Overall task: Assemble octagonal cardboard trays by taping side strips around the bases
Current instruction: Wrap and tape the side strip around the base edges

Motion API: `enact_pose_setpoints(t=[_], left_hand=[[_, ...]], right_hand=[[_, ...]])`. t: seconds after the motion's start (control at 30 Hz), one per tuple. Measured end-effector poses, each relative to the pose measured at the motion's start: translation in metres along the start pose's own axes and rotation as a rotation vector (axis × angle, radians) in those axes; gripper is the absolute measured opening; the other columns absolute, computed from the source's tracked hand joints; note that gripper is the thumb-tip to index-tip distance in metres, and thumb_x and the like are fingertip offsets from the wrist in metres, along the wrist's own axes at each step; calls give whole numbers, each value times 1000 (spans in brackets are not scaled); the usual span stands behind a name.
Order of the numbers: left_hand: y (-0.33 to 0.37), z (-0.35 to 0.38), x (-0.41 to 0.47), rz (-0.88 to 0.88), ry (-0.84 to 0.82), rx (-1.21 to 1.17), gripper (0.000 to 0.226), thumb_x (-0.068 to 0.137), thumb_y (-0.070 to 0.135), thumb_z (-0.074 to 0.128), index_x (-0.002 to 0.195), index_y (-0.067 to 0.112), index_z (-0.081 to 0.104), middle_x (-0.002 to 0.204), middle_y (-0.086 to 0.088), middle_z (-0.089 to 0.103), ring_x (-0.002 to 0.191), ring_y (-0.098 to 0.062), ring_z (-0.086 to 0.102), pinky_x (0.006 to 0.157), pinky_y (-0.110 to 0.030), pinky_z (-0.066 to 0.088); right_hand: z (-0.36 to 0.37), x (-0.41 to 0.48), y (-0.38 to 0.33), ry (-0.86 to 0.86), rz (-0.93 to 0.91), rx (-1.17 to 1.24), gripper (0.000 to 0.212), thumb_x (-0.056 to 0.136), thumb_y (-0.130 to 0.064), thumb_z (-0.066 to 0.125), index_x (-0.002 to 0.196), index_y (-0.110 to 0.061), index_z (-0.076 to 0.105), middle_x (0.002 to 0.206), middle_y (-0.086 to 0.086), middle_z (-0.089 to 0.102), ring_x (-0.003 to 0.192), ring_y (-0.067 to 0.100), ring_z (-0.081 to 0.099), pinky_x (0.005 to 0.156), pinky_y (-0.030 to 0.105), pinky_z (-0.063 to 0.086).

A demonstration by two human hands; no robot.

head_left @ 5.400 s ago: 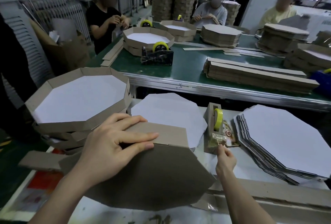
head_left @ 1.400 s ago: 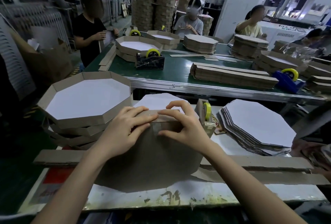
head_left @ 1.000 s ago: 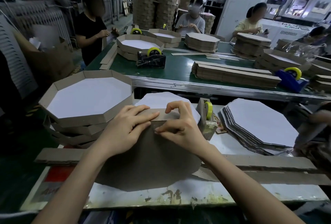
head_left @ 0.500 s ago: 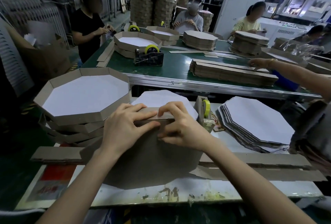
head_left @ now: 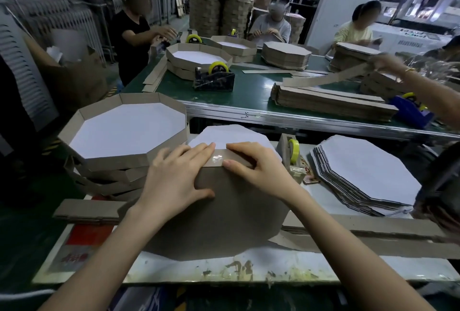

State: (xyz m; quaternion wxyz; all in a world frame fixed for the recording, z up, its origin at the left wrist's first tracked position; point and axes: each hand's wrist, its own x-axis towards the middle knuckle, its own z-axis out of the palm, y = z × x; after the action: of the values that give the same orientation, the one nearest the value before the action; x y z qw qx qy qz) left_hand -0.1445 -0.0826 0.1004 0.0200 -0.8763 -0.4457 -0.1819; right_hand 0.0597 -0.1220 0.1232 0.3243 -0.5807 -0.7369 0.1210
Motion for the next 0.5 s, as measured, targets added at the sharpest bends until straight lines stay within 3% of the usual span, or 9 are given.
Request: enact_pose_setpoints(t=[0.07, 0.13, 0.2, 0.27, 0.37, 0.43, 0.5], left_hand=[[5, -4, 5, 15, 14, 137, 100, 70, 78, 55, 151, 28, 29, 151, 10, 40, 139, -14, 35, 113, -59, 11], [19, -6, 16, 38, 43, 154, 104, 67, 87, 40, 148, 22, 34, 147, 5, 45, 140, -15, 33, 113, -61, 6], [36, -3, 29, 68, 19, 76, 104, 68, 86, 43, 146, 18, 30, 142, 3, 48, 135, -16, 38, 112, -49, 20], [46, 2, 39, 56, -26, 40, 108, 69, 84, 50, 148, 17, 19, 138, 0, 52, 126, -18, 47, 101, -40, 36], [45, 4, 44, 25, -21, 76, 113, 65, 90, 44, 150, 20, 19, 133, 1, 58, 116, -20, 57, 90, -35, 44], [42, 1, 41, 52, -10, 105, 110, 63, 93, 38, 149, 26, 27, 129, 5, 61, 112, -19, 59, 86, -34, 45], [39, -3, 33, 59, 33, 105, 107, 61, 95, 33, 146, 29, 35, 124, 7, 64, 107, -18, 62, 81, -34, 48]], right_hand=[[2, -1, 1, 16, 6, -4, 49, 89, -35, 71, 131, -11, 63, 127, 2, 66, 118, 13, 57, 103, 26, 42], [2, -1, 4, 19, 0, 6, 53, 88, -35, 72, 134, -12, 60, 128, 1, 66, 119, 13, 58, 103, 26, 43], [1, -2, 10, 23, -23, 64, 51, 88, -33, 70, 134, -13, 60, 126, 0, 67, 116, 11, 60, 100, 25, 46], [-3, -2, 20, 55, 13, 205, 42, 91, -26, 66, 130, -12, 63, 123, 0, 68, 112, 11, 63, 98, 26, 49], [-12, -4, 43, 30, 206, 449, 28, 100, -28, 57, 122, -15, 66, 119, -4, 69, 106, 10, 66, 94, 29, 51], [-18, -6, 57, -199, 372, 491, 51, 98, -53, 49, 117, -9, 66, 111, -2, 69, 101, 13, 64, 95, 32, 50], [-23, -12, 67, -376, 431, 457, 69, 89, -68, 46, 95, -2, 65, 90, 3, 61, 85, 15, 56, 87, 36, 47]])
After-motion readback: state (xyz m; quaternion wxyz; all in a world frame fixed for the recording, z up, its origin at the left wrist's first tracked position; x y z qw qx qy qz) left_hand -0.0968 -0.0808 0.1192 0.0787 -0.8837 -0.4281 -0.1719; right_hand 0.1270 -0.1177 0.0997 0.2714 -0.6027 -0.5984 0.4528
